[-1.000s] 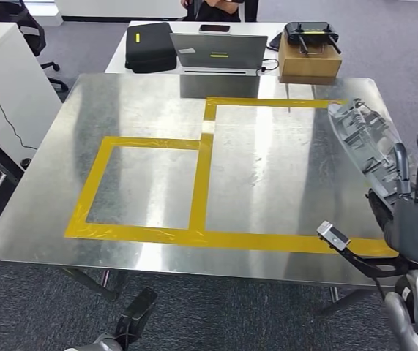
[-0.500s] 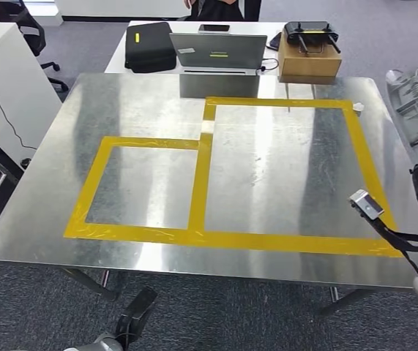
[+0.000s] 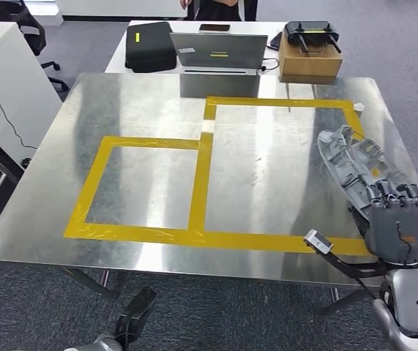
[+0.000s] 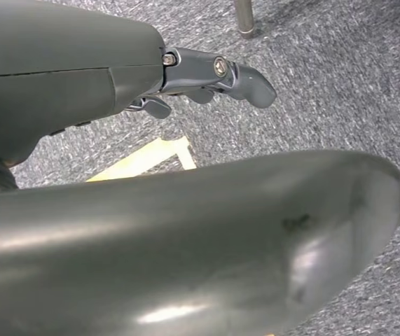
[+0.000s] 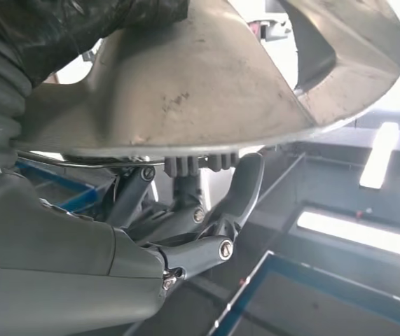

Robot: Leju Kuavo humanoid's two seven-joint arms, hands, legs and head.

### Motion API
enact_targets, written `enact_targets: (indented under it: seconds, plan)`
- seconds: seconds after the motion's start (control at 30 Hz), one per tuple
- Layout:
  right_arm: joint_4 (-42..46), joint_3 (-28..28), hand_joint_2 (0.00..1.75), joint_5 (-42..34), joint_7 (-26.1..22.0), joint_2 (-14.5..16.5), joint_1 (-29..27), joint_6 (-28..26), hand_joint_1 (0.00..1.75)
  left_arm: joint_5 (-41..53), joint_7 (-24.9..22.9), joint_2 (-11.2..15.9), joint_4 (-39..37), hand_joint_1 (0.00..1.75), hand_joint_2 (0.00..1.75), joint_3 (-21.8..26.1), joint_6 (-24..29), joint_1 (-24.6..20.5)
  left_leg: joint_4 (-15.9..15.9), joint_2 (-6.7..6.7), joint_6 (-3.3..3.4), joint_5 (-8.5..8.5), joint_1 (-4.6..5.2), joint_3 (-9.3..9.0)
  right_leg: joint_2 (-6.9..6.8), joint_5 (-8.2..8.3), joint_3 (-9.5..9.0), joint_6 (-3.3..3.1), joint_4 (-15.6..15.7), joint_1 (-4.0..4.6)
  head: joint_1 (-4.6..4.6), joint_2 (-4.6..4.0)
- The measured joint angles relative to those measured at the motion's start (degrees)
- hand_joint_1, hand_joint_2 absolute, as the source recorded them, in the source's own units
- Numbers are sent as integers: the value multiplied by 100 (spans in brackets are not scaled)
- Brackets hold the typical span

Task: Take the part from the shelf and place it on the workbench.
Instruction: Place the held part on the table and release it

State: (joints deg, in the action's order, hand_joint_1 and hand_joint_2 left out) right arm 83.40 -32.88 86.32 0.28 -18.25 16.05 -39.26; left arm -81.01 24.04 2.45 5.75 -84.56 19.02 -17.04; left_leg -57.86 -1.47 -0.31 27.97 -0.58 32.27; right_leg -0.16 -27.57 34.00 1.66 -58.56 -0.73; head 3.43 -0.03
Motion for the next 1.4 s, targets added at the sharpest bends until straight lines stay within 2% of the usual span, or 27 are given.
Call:
enact_targets:
  seconds: [0.3,0.9,1.03,1.2,1.4]
  plan:
    - [-245,214,175,-138,-335,290,-61,2,175,5,-13,0,0,0,0,1,-1,0,-2,0,0,0,2,-1,0,2,-1,0,0,-2,1,-1]
    - [-377,274,175,-273,-442,415,-58,57,175,5,-16,0,0,0,0,0,-2,0,-1,0,0,0,1,-1,0,1,-1,0,0,-2,1,0]
    - [-372,273,175,-317,-481,433,-57,94,0,3,-21,0,0,0,0,0,0,0,-2,0,0,0,1,-1,0,1,-1,0,0,-2,1,1]
    - [-77,348,175,-731,-476,437,-89,30,0,-38,-20,0,0,0,0,0,9,10,-2,0,0,0,1,-1,0,2,0,0,0,-2,1,1]
    - [911,688,175,-2502,-909,482,-197,285,0,-93,12,2,0,0,0,0,9,55,-1,0,0,0,1,-1,1,1,1,0,0,-2,1,1]
